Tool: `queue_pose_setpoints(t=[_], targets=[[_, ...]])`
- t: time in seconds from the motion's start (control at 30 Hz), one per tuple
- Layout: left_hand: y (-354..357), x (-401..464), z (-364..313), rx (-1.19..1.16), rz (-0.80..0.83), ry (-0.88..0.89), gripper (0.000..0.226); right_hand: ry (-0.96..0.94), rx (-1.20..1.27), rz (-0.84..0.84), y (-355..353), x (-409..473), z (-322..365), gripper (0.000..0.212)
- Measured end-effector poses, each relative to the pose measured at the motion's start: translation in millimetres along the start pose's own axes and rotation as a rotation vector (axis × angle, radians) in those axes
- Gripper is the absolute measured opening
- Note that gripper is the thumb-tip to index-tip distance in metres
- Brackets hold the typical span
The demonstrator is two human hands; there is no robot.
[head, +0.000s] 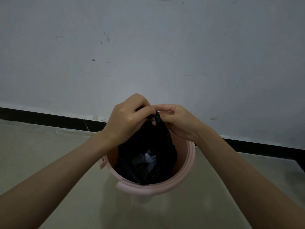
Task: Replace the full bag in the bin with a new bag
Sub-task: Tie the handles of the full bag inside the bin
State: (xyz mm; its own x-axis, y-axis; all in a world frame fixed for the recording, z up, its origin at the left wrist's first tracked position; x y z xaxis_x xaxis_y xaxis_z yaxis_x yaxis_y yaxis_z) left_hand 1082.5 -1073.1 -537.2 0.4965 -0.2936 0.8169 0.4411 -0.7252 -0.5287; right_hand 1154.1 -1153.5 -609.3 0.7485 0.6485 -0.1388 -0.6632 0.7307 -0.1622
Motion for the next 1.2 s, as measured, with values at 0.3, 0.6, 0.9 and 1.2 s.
queue_pose_setpoints(t=[0.3,0.6,0.9,1.2], targets=[[2.9,-1.4,16.1,-0.124,0.062,-0.066,0.012,-0.041,0.018,-0.256,-36.5,3.6,3.1,0.021],[-5.5,-93.1,100.7,-0.408,-0.031,-0.798,0.03,0.256,-0.06,-0.655,-123.5,-31.8,-87.3,0.024],[-12.6,-48.3,94.5,-1.016,-0.363,-0.984,0.017,-0.06,-0.029,-0.401,-84.0,-15.6,2.1,0.018],[-55.8,-9.9,93.7,-1.206,-0.541,-0.981,0.022,-0.281,0.423,-0.657,-112.4,-35.6,66.1,0.023]])
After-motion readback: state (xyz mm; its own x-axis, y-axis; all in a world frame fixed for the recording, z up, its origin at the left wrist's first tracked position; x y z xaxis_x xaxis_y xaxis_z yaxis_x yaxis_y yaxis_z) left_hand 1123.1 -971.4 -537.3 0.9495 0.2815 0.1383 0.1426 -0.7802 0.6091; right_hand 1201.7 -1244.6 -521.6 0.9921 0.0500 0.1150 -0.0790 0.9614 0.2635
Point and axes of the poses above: each hand's wrist, its own x-axis towards the middle knuckle, its own y-axis out of the palm, z = x × y, the point moved 9 cm from there along x, towards the middle knuckle, and after that the axes turned 15 degrees about -x, right-handed, at the moved point
